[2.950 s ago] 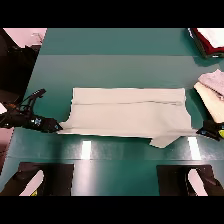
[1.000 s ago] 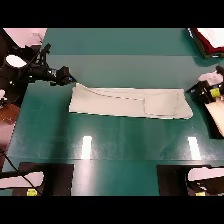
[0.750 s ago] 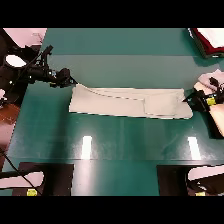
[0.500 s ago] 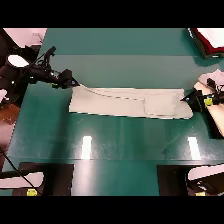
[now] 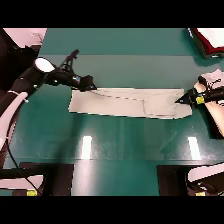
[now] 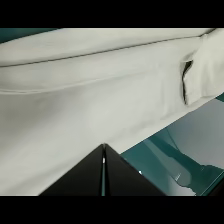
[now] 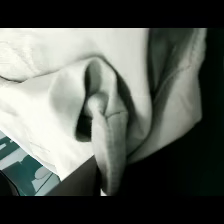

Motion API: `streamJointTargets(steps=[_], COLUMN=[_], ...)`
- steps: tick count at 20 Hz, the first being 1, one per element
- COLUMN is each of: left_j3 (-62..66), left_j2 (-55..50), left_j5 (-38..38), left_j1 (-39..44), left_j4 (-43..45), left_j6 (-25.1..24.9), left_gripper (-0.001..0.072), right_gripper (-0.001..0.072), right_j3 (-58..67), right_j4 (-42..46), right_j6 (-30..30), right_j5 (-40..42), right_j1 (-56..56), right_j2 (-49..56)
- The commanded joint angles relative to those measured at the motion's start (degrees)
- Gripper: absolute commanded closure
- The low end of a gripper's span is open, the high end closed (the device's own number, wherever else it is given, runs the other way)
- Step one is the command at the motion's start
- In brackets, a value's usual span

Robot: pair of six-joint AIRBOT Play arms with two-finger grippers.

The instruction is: Fold the shirts.

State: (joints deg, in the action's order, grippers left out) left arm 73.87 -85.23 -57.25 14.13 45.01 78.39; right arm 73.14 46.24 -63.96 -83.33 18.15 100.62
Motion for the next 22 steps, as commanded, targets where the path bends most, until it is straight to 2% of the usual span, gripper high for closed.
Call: streamJointTargets(steps=[1,4,7,11,16,22], left_j3=[0.2,2.6,8.2,17.6,24.2,24.3], left_j2=[-3.3,-7.0,-12.7,-21.3,-27.9,-29.2], left_j5=[4.5,7.7,9.4,9.2,8.7,7.5], left_j1=[5.0,8.8,11.7,14.3,16.9,16.6], left_j4=[0.1,-0.3,-0.3,-0.8,-1.9,-1.5], left_j6=[1.2,1.2,1.2,2.1,2.4,2.2], left_gripper=[0.0684,0.0684,0.0684,0.0684,0.0684,0.0684], right_gripper=[0.0694,0.0695,0.0696,0.0697,0.0697,0.0697], right_j3=[0.0,0.0,1.2,11.0,23.9,38.2], right_j4=[-0.2,-0.2,-0.2,-0.2,-0.2,-0.2], right_j6=[0.6,-0.3,-4.7,-10.3,-15.6,-17.7], right_j5=[-1.1,-1.7,-2.8,-7.8,-9.5,-11.7], right_j1=[-0.6,-0.7,-2.2,-7.9,-18.4,-29.6], right_j2=[-0.5,-4.7,-10.7,-14.1,-13.4,-8.4])
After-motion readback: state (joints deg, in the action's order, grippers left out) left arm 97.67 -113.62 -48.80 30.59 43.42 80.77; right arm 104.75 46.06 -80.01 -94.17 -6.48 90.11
